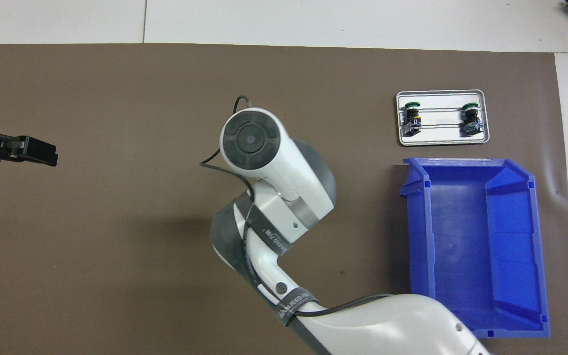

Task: Place and press button with both arms
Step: 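Carry the button with the right gripper to the table middle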

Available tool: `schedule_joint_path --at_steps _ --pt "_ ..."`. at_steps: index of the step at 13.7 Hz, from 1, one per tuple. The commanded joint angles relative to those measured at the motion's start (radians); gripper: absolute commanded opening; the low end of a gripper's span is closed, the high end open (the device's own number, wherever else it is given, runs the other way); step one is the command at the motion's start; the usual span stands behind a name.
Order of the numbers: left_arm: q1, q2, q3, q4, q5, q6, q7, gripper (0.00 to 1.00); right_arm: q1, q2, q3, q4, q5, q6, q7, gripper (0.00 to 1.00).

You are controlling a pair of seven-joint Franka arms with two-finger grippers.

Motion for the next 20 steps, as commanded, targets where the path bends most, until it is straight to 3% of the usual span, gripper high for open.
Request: schedule_joint_path --at_steps 1,6,10,11,13,14,15,16,17,20 --pt "0.006 -0.029 -0.004 -0.038 -0.006 0.02 -0.008 1.0 0.051 0.09 0.001 0.028 -0.014 0.095 0.144 0.0" --pt "-0.011 -0.03 -0.01 -0.036 -0.006 0.02 -0.009 1.0 0.108 0.091 0.001 -0.034 0.015 0.209 0.187 0.0" --pt "0.001 -0.03 -0.01 -0.036 -0.006 0.022 -0.012 1.0 0.111 0.091 0.001 -0.071 0.011 0.218 0.189 0.0" --pt "0.001 -0.03 -0.01 -0.038 -0.006 0.029 -0.012 1.0 0.113 0.091 0.001 -0.076 0.011 0.218 0.189 0.06" --pt "-0.006 -0.029 -0.01 -0.036 -0.006 0.034 -0.001 1.0 0.115 0.089 0.001 -0.082 0.012 0.218 0.191 0.4" --pt "-0.008 -0.029 -0.011 -0.038 -0.006 0.037 0.005 1.0 0.115 0.089 0.001 -0.084 0.012 0.218 0.192 0.43" --pt "-0.009 -0.03 -0.013 -0.039 -0.007 0.04 0.025 1.0 0.115 0.089 0.001 -0.084 0.011 0.22 0.192 0.55" --pt "-0.012 -0.03 -0.014 -0.044 -0.007 0.038 0.073 1.0 0.113 0.088 0.001 -0.084 0.0 0.217 0.191 0.89" --pt "-0.012 -0.03 -0.016 -0.045 -0.01 0.037 0.132 1.0 0.115 0.087 -0.001 -0.078 -0.009 0.203 0.177 1.0" --pt "-0.012 -0.037 -0.016 -0.062 -0.09 0.054 0.34 1.0 0.098 0.071 0.001 -0.073 -0.025 0.192 0.111 1.0"
